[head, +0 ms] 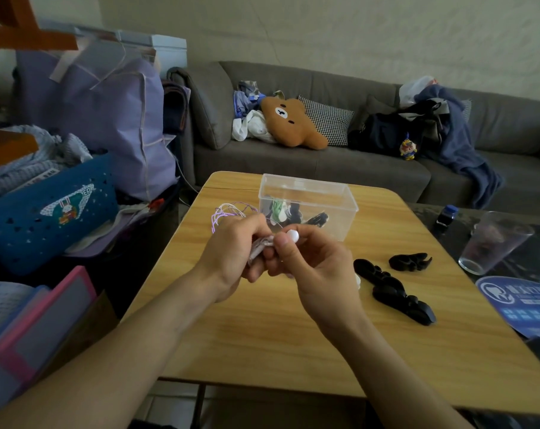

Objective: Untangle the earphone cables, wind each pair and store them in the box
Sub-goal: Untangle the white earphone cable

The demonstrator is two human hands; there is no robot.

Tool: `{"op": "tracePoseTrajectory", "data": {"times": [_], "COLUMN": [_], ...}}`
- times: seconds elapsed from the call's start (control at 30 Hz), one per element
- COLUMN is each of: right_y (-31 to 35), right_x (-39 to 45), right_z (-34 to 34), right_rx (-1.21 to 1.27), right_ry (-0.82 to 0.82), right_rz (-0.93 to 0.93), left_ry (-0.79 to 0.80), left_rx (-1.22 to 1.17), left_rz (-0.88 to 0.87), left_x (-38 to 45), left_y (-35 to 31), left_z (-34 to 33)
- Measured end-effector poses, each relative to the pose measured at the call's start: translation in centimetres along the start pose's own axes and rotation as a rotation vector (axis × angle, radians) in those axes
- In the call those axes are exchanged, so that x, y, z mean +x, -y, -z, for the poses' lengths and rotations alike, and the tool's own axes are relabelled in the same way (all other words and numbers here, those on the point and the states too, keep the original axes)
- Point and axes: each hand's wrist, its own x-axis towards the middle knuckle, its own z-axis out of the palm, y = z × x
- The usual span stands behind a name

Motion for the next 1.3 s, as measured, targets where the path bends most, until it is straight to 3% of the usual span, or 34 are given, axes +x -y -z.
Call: {"op": "tracePoseTrajectory", "data": {"times": [0.1,0.17,0.33,0.43,0.57,0.77,0.97,1.07,1.13,1.2,1.3], "right_y": [0.2,0.0,0.0,0.2,0.3,0.6,1.0,1.0,0.8,0.5,0.3], "right_x": [0.0,-0.1,0.5,1.0,1.2,1.6,0.9,1.1,1.4,1.6,1.4], "right_z": [0.0,-0.2,0.9,2.2,3.3,6.1,8.2,9.8,11.2,12.2,12.9], "right_rx": [0.001,-0.018,0.07,0.105,0.025,-0.3,-0.599,-0.709,-0.697,-0.576,-0.428], "right_ry": [0.025,0.023,-0.191,-0.226,-0.101,0.113,0.303,0.079,-0.122,-0.266,-0.371], "right_rz": [-0.003,-0.004,-0.191,-0.237,-0.337,-0.384,-0.301,-0.244,-0.261,-0.309,-0.348], "left_ry": [-0.08,-0.043,0.104,0.059,-0.026,0.034,0.059,0.008,-0.015,0.05,0.297], "left_rx": [-0.054,-0.058,-0.24,-0.042,0.417,0.676,0.676,0.482,0.501,0.728,1.098], "left_rz": [0.063,0.104,0.116,-0.018,-0.255,-0.34,-0.408,-0.406,-0.411,-0.437,-0.348], "left_x": [0.2,0.3,0.5,0.3,0.7,1.1,2.3,2.9,3.5,4.2,4.5], "left_y": [0.2,0.1,-0.1,0.6,1.5,2.0,2.2,2.7,3.3,4.4,5.7], "left_z": [0.0,0.1,-0.5,-1.4,-1.6,-3.0,-5.4,-7.1,-7.5,-7.3,-7.5]}}
